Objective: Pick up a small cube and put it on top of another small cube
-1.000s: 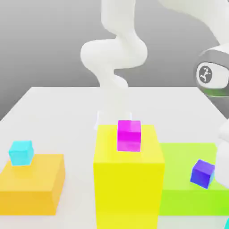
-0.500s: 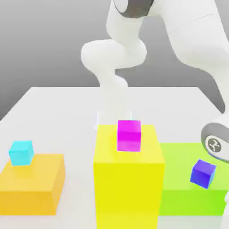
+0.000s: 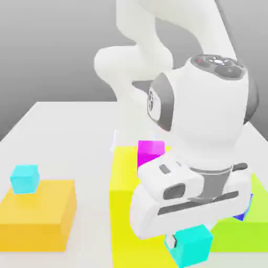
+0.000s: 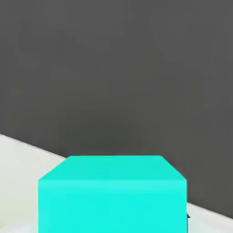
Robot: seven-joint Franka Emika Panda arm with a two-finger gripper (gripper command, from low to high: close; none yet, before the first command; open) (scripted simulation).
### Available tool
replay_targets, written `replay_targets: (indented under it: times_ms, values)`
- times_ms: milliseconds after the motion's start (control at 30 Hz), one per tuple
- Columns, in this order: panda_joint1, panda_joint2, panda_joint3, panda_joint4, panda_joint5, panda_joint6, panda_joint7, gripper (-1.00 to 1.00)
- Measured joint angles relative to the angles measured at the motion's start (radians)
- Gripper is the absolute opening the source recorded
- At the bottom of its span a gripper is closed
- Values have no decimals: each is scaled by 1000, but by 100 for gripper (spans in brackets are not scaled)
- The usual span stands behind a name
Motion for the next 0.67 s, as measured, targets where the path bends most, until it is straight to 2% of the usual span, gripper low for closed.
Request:
replay_targets:
  times_ms: [67,233,367,500,533,667]
  values:
    - [-61,-65,-46,-44,11,-12,5,-100]
    - [-327,-279,-183,-188,29,-73,59,-100]
    - [-442,-394,-258,-309,14,-118,169,-100]
    - [-460,-316,-277,-369,38,7,175,-100]
    - [-460,-287,-279,-381,46,47,169,100]
    - [-460,-287,-279,-381,46,47,169,100]
